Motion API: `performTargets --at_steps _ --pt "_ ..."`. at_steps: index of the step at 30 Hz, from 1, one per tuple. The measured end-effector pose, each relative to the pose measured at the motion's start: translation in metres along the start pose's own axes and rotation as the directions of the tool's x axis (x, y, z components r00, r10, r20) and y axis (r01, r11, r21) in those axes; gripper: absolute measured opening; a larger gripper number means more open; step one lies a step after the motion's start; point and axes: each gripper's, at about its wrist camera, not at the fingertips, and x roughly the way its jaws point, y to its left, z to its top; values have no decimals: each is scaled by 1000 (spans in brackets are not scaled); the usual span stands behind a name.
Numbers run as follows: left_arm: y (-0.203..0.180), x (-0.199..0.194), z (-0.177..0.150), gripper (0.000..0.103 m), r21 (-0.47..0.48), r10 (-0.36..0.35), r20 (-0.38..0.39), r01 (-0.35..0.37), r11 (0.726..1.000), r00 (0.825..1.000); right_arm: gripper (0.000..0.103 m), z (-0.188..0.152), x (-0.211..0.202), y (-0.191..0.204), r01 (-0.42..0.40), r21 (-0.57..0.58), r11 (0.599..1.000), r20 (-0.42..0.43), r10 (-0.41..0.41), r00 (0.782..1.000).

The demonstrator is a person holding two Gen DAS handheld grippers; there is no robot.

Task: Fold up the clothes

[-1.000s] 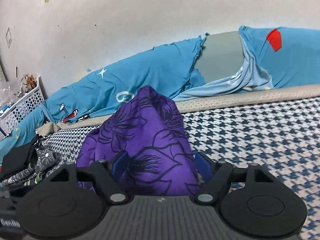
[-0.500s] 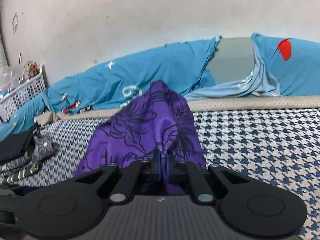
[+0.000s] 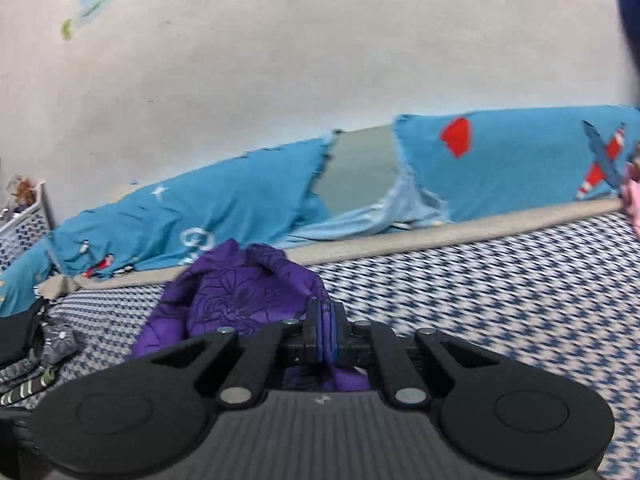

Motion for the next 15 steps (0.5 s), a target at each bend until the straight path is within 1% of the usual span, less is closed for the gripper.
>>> performTargets --at_steps 3,5,6,7,9,11,13,15 --pt "3 0 -3 103 0 6 -7 -6 1000 1000 3 -2 -7 -18 74 5 997 -17 -74 997" --pt "5 0 -4 103 -2 0 -9 0 1000 1000 2 -4 -9 -33 105 29 994 -46 -103 994" --pt "5 0 -5 103 1 1 -7 -1 1000 1000 2 -5 -10 -40 121 44 992 -62 -118 991" --pt "5 -1 -6 103 4 2 -4 -2 1000 1000 2 -6 -11 -46 155 46 987 -70 -152 986" --pt "4 -2 -7 103 8 2 2 -2 1000 1000 2 -8 -16 -57 170 52 984 -66 -167 984" --pt "2 -4 -6 103 10 -1 8 1 1000 1000 2 -8 -19 -63 154 63 986 -57 -151 987" --pt "0 -6 -5 103 4 -5 16 5 1000 1000 2 -8 -22 -63 106 73 992 -52 -102 993" --pt "-2 -7 -4 103 -6 -13 23 13 1000 1000 3 -9 -20 -54 45 58 997 -49 -42 998"
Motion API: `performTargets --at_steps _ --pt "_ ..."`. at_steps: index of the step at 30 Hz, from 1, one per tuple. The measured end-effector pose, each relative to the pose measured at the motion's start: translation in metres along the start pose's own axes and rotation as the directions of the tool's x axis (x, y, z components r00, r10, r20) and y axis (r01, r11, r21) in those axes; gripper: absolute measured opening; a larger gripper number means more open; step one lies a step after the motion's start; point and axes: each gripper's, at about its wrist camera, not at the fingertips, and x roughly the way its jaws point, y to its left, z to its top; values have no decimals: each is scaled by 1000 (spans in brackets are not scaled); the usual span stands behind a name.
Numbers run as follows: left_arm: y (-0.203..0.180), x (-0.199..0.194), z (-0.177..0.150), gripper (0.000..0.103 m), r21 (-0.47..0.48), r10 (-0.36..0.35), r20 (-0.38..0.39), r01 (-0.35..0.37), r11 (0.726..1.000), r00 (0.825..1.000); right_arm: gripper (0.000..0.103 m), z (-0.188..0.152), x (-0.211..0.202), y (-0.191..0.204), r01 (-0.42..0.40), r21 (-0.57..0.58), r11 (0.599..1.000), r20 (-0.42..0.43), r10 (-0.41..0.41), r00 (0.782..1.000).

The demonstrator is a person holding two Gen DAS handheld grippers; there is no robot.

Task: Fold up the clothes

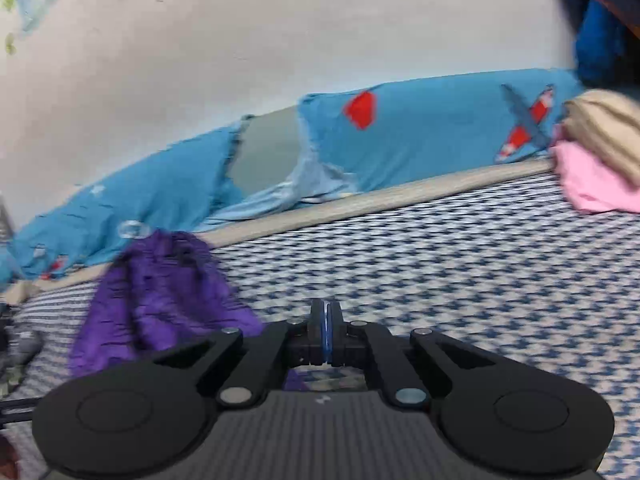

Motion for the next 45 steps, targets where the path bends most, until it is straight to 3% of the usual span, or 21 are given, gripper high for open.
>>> performTargets --at_steps 4,7,11,12,18,24,28,29,32,36,41,45 --pt "-2 -1 2 103 -17 -11 8 11 1000 1000 5 -5 6 27 -129 -54 990 -12 129 992" --pt "-4 -1 4 103 -25 -15 10 15 1000 1000 13 -11 16 46 -214 -61 975 -40 212 976" --pt "-4 -1 6 103 -33 -15 12 15 999 1000 31 -18 29 73 -293 -78 953 -68 288 955" --pt "-4 -1 6 103 -39 -15 12 15 999 1000 39 -19 31 78 -306 -80 949 -66 301 951" --pt "2 1 8 103 -60 -15 -3 15 998 1000 58 -24 49 106 -348 -83 934 -65 344 937" --pt "10 -1 10 103 -77 -15 -2 15 997 1000 65 -26 68 122 -325 -99 941 -63 320 945" --pt "17 -3 11 103 -92 -12 3 12 996 1000 63 -33 77 133 -318 -132 939 -83 310 947" --pt "19 -4 11 103 -95 -11 5 11 995 1000 53 -34 79 137 -318 -150 936 -89 307 947" --pt "26 -6 12 103 -104 -4 13 5 995 1000 12 -41 78 149 -308 -204 929 -92 295 951" --pt "38 -9 13 103 -126 6 22 -3 992 1000 9 -47 70 162 -338 -247 908 -88 326 941" --pt "53 -17 17 103 -154 20 52 -12 988 998 8 -64 50 190 -494 -390 777 -159 472 867" --pt "61 -23 18 103 -168 19 72 -6 986 997 8 -93 41 215 -573 -482 663 -272 509 817"
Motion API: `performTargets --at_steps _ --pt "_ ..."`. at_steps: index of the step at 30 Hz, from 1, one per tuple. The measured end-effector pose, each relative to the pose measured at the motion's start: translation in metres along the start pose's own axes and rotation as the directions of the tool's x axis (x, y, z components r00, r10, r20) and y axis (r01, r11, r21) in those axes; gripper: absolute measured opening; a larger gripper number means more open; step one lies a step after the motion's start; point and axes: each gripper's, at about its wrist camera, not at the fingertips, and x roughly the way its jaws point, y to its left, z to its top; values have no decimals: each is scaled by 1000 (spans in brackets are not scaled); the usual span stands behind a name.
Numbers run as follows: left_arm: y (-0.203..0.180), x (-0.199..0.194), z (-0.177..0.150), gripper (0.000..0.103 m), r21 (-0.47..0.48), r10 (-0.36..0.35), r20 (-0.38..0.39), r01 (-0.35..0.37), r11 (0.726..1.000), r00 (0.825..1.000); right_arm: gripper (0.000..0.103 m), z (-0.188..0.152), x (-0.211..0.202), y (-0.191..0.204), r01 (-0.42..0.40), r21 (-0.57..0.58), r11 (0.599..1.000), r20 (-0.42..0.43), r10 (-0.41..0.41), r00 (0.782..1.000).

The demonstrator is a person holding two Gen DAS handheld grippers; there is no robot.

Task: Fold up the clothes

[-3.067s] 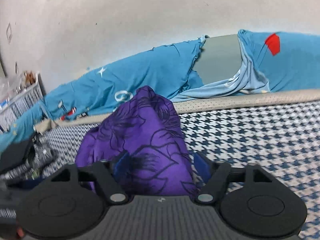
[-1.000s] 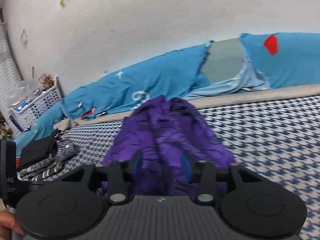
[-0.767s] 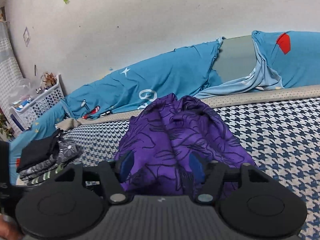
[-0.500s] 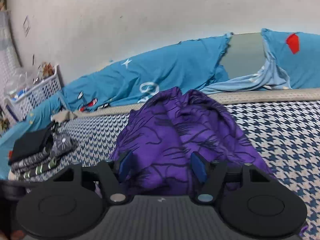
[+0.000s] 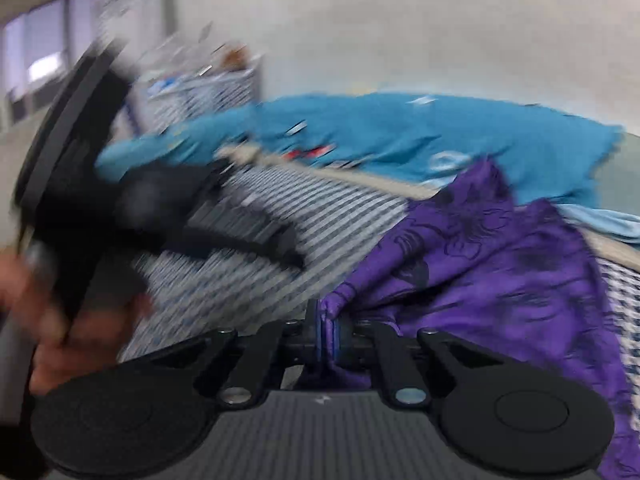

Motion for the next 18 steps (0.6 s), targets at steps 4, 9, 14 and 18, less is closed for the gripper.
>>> performTargets --at_steps 4,9,14,18 --pt "5 -4 1 103 0 -22 7 22 1000 1000 8 -13 9 28 -86 -100 991 -75 78 994" --pt "6 -3 -1 103 11 -40 -3 40 999 999 8 -31 18 53 -174 -184 968 -164 144 976" --pt "3 9 -7 103 21 -34 -52 35 999 998 9 -39 17 65 -218 -266 939 -217 162 963" --pt "-3 21 -12 103 38 -2 -98 5 999 995 14 -31 4 57 -227 -250 941 -196 180 964"
